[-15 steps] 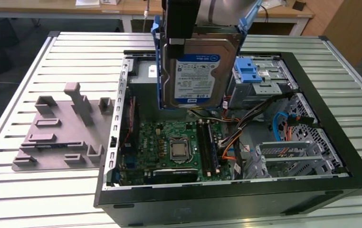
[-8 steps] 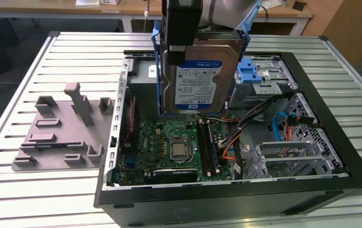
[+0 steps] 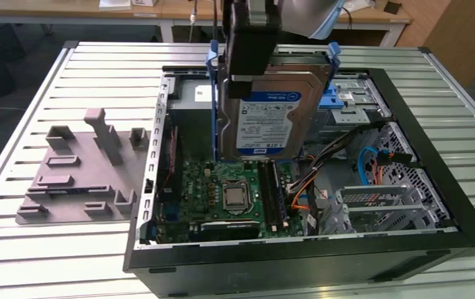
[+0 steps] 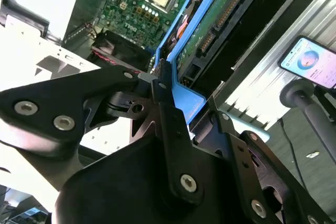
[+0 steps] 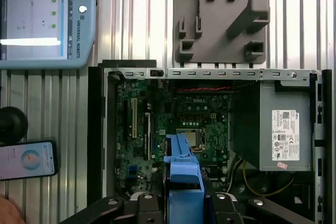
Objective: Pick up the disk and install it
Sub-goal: 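Insert the disk into the insertion slot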
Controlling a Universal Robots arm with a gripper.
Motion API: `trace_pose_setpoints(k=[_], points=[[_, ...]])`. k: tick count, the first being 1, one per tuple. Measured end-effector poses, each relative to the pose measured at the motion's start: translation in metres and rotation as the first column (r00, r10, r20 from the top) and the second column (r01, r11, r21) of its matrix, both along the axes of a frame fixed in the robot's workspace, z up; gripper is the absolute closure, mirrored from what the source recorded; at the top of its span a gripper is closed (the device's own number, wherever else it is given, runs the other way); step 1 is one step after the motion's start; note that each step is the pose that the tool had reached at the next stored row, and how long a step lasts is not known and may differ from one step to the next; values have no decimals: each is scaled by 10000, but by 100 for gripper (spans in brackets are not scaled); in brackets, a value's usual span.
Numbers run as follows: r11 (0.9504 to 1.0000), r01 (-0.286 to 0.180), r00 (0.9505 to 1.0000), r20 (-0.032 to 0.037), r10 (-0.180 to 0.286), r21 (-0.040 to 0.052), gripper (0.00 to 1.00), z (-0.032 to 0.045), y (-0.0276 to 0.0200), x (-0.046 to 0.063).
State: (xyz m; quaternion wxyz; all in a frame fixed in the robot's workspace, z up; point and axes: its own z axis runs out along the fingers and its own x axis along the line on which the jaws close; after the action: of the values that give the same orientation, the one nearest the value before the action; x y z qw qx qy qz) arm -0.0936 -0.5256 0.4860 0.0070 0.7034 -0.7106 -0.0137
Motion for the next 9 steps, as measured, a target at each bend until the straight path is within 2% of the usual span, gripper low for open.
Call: trace_pose_setpoints(k=[2, 5, 7, 9], points=[[10000, 1, 10000, -1, -1, 52, 64, -3, -5, 55], [9998, -1, 10000, -1, 1, 212, 64, -13, -16, 133], [9997, 0, 10000, 0, 0, 226, 64, -32, -55, 145], [9997, 0, 10000, -1, 0, 226, 64, -50, -115, 149]])
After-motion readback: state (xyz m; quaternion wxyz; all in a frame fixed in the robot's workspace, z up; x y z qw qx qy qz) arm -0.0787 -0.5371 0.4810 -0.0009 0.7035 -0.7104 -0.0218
